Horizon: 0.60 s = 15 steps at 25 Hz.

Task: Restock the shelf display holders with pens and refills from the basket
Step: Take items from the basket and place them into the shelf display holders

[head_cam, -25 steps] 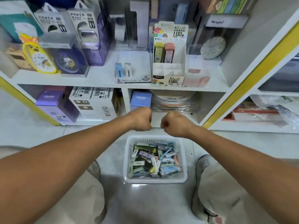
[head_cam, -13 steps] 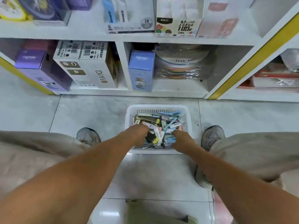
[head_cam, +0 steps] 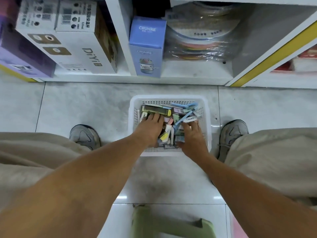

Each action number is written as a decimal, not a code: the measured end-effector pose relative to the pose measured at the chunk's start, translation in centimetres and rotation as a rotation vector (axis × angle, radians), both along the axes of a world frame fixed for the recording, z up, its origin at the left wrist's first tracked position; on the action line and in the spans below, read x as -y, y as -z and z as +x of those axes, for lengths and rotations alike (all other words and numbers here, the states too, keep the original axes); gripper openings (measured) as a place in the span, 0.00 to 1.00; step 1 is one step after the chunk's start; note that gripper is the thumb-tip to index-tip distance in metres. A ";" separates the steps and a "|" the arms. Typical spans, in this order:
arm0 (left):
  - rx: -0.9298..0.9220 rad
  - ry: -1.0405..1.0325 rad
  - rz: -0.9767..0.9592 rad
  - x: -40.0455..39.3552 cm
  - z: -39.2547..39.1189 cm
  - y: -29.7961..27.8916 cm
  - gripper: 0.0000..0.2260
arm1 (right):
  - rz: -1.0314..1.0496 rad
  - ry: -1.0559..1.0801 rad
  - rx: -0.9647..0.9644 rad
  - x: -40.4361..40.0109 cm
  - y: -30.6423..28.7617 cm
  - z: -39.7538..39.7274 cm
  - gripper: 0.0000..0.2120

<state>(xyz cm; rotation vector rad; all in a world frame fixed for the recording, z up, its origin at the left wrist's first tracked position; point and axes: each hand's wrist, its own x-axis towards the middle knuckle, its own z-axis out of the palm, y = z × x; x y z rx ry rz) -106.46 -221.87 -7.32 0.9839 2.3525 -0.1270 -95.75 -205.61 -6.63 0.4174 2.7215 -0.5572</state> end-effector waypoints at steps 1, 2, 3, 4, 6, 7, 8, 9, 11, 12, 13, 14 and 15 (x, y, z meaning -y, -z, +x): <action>-0.013 -0.001 0.025 -0.2 -0.3 0.2 0.52 | -0.012 0.013 -0.026 0.0 0.0 -0.1 0.35; -0.012 0.006 0.034 -0.4 -0.5 0.3 0.51 | -0.028 0.016 -0.053 0.0 0.0 -0.1 0.34; 0.003 0.014 0.037 -0.5 -0.8 0.5 0.51 | -0.042 0.007 -0.079 0.0 0.1 -0.1 0.32; 0.028 0.014 0.037 -0.6 -1.0 0.6 0.51 | -0.051 -0.007 -0.103 0.0 0.1 -0.1 0.31; 0.069 -0.004 0.042 -0.6 -1.1 0.9 0.50 | -0.065 -0.011 -0.140 0.1 0.2 -0.1 0.29; 0.068 -0.008 0.053 -0.5 -1.0 1.0 0.50 | -0.075 0.003 -0.155 0.1 0.2 -0.1 0.28; 0.053 -0.008 0.063 -0.4 -0.9 1.1 0.48 | -0.087 0.022 -0.165 0.1 0.3 -0.1 0.28; 0.031 -0.011 0.070 -0.4 -0.6 1.3 0.46 | -0.099 0.043 -0.171 0.0 0.4 -0.1 0.29; -0.014 -0.036 0.060 -0.3 0.1 1.5 0.44 | -0.110 0.076 -0.192 -0.1 0.5 0.0 0.28; -0.038 -0.050 0.052 -0.5 0.6 1.6 0.43 | -0.110 0.084 -0.204 -0.2 0.6 0.0 0.27; -0.062 -0.062 0.047 -0.7 1.0 1.7 0.42 | -0.108 0.089 -0.210 -0.3 0.7 0.1 0.26; -0.079 -0.071 0.045 -0.9 1.2 1.7 0.41 | -0.108 0.092 -0.210 -0.3 0.7 0.1 0.26; -0.085 -0.079 0.042 -1.1 1.1 1.6 0.40 | -0.109 0.094 -0.208 -0.4 0.8 0.0 0.26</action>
